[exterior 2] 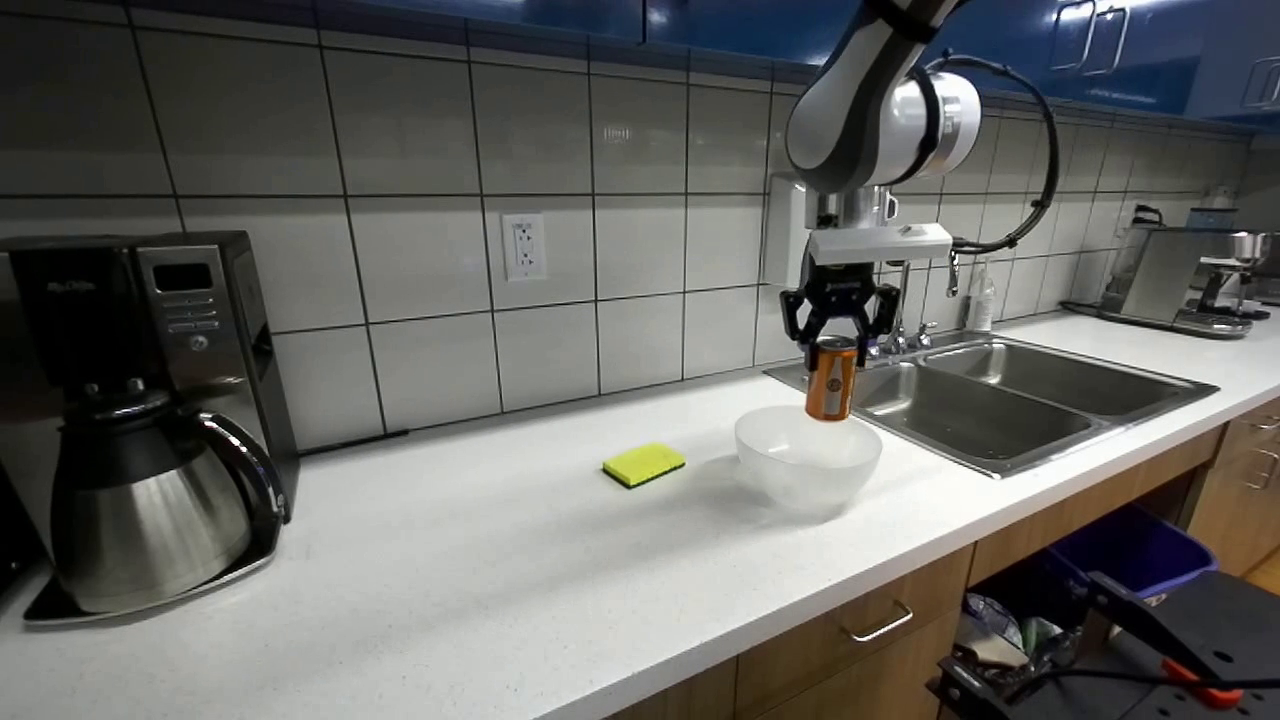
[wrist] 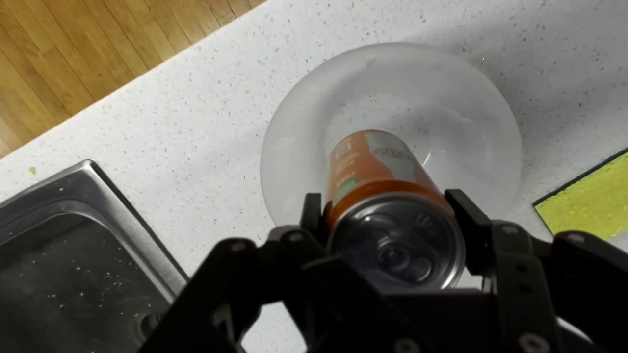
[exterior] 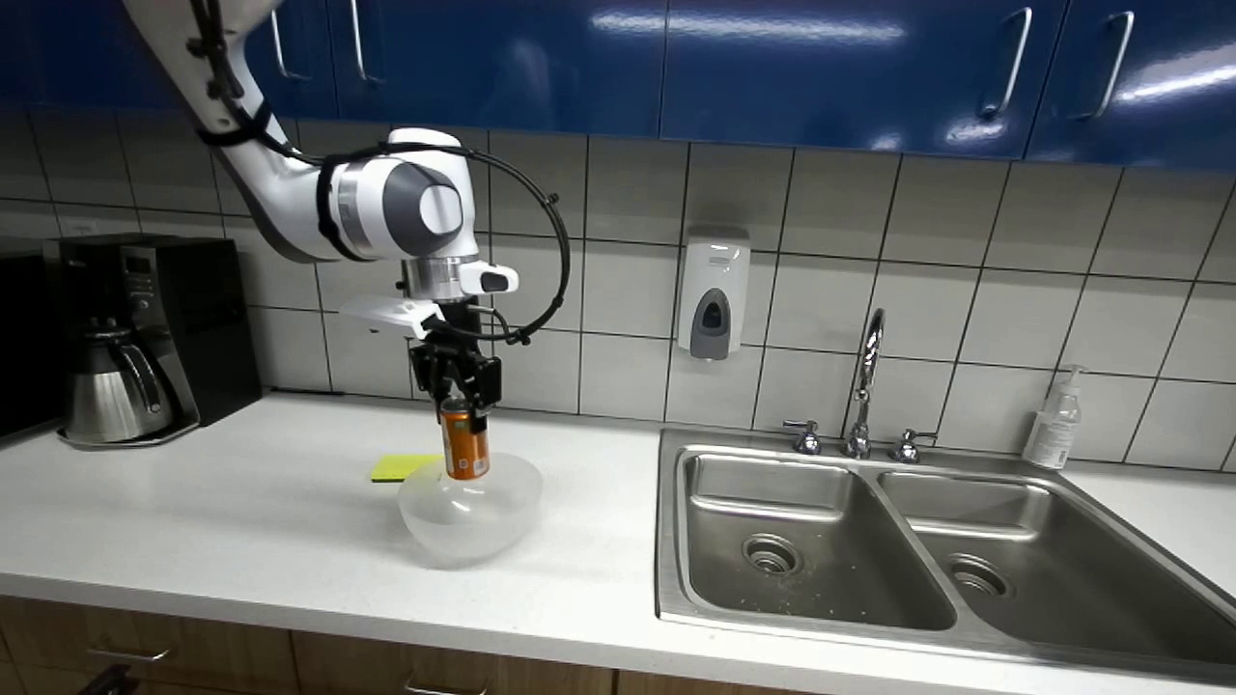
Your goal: Put the can into the bowl
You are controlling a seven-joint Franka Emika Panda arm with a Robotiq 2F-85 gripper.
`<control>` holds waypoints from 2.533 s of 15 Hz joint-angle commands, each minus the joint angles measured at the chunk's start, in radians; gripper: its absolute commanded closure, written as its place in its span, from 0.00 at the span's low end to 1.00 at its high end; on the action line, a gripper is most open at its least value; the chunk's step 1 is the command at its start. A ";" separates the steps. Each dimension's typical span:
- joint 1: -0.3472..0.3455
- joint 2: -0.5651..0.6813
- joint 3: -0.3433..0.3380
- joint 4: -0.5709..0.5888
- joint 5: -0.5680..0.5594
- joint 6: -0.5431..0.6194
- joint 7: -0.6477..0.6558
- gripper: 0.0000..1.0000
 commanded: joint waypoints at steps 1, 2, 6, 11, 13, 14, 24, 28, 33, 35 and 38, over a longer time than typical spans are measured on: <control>0.026 0.141 -0.016 0.120 -0.018 0.031 0.041 0.61; 0.034 0.181 -0.018 0.142 -0.013 0.051 0.047 0.61; 0.078 0.299 -0.039 0.204 -0.006 0.092 0.076 0.61; 0.122 0.385 -0.065 0.244 0.007 0.106 0.093 0.61; 0.135 0.397 -0.076 0.251 0.005 0.103 0.096 0.11; 0.140 0.401 -0.080 0.252 0.005 0.104 0.095 0.09; 0.127 0.081 -0.066 0.035 0.018 0.058 0.036 0.00; 0.110 -0.123 -0.048 -0.126 0.011 0.001 0.016 0.00; 0.094 -0.340 -0.010 -0.331 -0.076 -0.034 0.049 0.00; 0.082 -0.418 0.023 -0.405 -0.104 -0.058 0.059 0.00; 0.068 -0.371 0.050 -0.381 -0.061 -0.050 0.036 0.00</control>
